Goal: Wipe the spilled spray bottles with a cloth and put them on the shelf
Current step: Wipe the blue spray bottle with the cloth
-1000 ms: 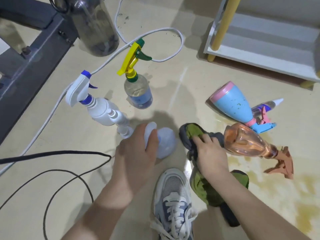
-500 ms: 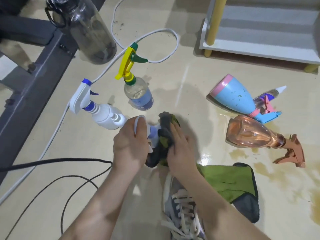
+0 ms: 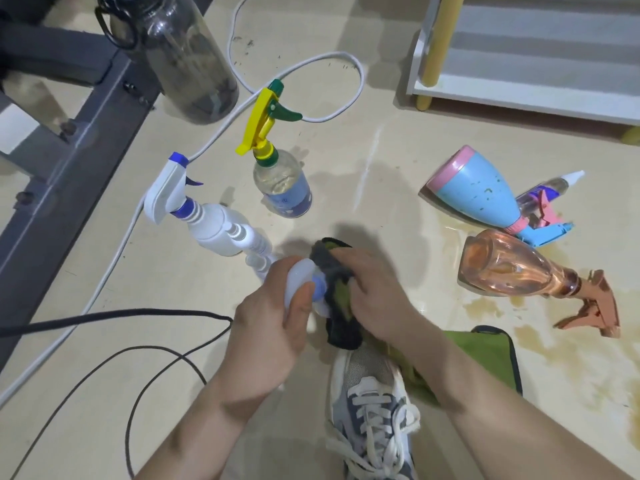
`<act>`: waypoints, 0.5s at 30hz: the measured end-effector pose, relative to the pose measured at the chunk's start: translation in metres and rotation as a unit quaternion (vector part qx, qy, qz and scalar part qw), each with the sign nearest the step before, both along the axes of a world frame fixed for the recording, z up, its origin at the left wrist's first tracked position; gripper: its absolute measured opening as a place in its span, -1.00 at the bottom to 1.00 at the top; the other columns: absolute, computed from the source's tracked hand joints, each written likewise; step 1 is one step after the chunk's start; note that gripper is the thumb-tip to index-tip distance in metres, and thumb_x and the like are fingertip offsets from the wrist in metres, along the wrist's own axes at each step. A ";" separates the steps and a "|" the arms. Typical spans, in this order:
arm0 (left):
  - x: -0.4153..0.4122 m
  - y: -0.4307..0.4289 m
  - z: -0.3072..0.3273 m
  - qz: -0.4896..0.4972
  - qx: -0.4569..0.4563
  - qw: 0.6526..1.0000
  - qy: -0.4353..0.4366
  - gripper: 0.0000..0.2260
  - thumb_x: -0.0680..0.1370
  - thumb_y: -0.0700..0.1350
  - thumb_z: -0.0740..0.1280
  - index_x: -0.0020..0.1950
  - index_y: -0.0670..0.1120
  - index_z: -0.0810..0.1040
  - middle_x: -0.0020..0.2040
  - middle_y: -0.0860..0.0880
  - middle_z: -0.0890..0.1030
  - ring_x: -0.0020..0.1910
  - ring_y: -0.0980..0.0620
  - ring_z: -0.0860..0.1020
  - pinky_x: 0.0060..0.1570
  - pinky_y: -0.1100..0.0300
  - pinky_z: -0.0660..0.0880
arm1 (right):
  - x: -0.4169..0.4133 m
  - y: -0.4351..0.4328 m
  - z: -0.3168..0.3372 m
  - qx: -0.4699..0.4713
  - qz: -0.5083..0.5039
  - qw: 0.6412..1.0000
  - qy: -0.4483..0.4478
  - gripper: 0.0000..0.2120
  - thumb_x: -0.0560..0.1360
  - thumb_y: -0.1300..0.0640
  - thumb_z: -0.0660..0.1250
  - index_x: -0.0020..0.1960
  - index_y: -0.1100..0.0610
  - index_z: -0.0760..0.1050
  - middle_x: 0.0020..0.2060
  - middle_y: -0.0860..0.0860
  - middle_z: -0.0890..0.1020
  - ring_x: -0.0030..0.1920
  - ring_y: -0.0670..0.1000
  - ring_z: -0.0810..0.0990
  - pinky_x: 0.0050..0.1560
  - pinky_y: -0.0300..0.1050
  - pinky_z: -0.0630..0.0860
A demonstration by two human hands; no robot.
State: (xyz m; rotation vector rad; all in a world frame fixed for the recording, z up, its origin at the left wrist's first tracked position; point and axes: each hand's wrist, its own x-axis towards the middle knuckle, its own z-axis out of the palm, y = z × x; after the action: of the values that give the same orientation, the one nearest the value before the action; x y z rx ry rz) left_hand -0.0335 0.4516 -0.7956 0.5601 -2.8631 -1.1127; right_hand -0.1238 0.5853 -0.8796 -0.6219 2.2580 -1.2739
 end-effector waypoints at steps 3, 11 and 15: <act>0.001 0.001 -0.009 -0.032 -0.034 0.999 0.009 -0.74 0.58 0.21 0.01 0.21 0.21 0.32 -0.06 0.10 0.55 -0.22 -0.05 0.54 -0.21 0.06 0.52 | -0.025 0.018 -0.016 0.107 -0.026 0.988 -0.108 -0.70 0.59 0.21 0.14 0.24 0.13 0.55 0.14 0.09 0.64 0.15 0.12 0.58 0.07 -0.14 0.40; -0.033 0.021 0.005 0.164 0.200 0.966 0.016 -0.79 0.58 -0.04 0.14 0.06 0.15 0.55 -0.10 0.19 0.60 -0.06 0.10 0.56 0.09 -0.07 0.54 | 0.018 0.023 -0.011 0.042 -0.257 0.961 -0.099 -0.51 0.43 0.45 0.13 0.23 0.13 0.57 0.00 0.01 0.66 0.00 0.03 0.56 -0.13 -0.46 0.35; -0.046 0.003 0.019 0.207 0.443 0.870 -0.060 -0.59 0.37 -0.11 0.23 0.18 0.14 0.58 -0.19 0.07 0.66 -0.15 0.04 0.58 0.06 0.02 0.55 | 0.015 0.029 0.005 0.020 -0.215 0.975 -0.047 -0.51 0.38 0.50 0.12 0.19 0.16 0.53 -0.07 0.01 0.63 -0.09 0.01 0.50 -0.17 -0.41 0.33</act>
State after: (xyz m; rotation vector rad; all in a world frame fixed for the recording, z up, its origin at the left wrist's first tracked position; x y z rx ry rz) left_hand -0.0799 0.4547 -0.7764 1.2089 -1.9602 -2.2876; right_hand -0.1084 0.6146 -0.8750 -0.0509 2.4102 -1.4113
